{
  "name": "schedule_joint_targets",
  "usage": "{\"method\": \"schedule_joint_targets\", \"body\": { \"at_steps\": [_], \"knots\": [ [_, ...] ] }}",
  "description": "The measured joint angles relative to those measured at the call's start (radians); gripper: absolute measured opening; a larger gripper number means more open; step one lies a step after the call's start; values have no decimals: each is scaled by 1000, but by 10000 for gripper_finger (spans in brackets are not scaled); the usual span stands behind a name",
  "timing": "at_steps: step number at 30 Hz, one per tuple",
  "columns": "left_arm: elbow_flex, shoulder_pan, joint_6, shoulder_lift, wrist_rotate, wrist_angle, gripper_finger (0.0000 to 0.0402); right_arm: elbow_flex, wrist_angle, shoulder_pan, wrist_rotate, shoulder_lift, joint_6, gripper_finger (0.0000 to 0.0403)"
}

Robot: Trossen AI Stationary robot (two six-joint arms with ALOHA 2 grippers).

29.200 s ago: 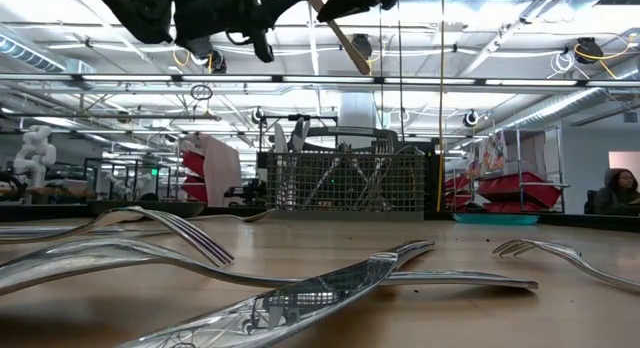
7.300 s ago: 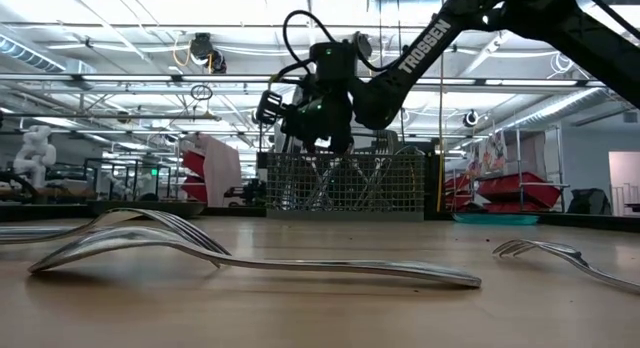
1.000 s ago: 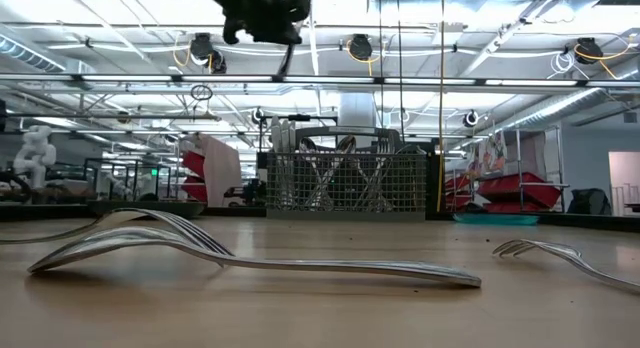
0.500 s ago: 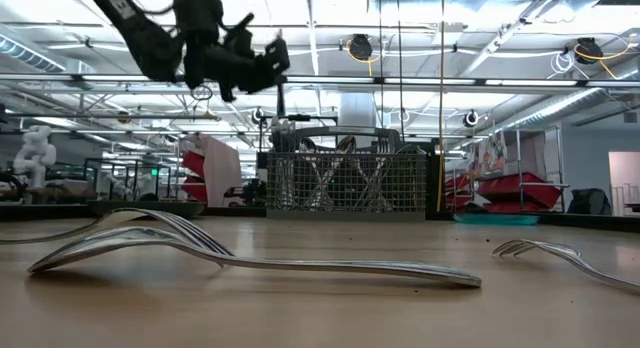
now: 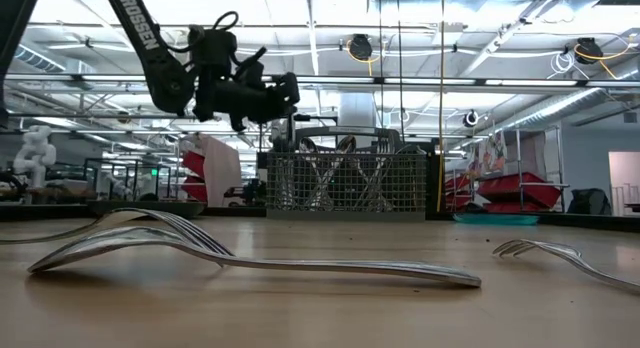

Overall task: Sort silverware
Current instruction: Put the table knife into the silverware organizer

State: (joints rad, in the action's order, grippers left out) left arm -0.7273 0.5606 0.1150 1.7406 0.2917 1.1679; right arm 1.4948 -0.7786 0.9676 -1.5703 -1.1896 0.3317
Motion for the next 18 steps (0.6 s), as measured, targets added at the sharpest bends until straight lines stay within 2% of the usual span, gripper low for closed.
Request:
{"method": "schedule_joint_targets", "body": {
  "at_steps": [6,18],
  "knots": [
    [0,0,-1,9,25,-12,33,0,-2,0,0,0,-1,180],
    [1,-46,-17,14,83,-147,33,0,-20,0,0,0,-3,180]
  ]
}}
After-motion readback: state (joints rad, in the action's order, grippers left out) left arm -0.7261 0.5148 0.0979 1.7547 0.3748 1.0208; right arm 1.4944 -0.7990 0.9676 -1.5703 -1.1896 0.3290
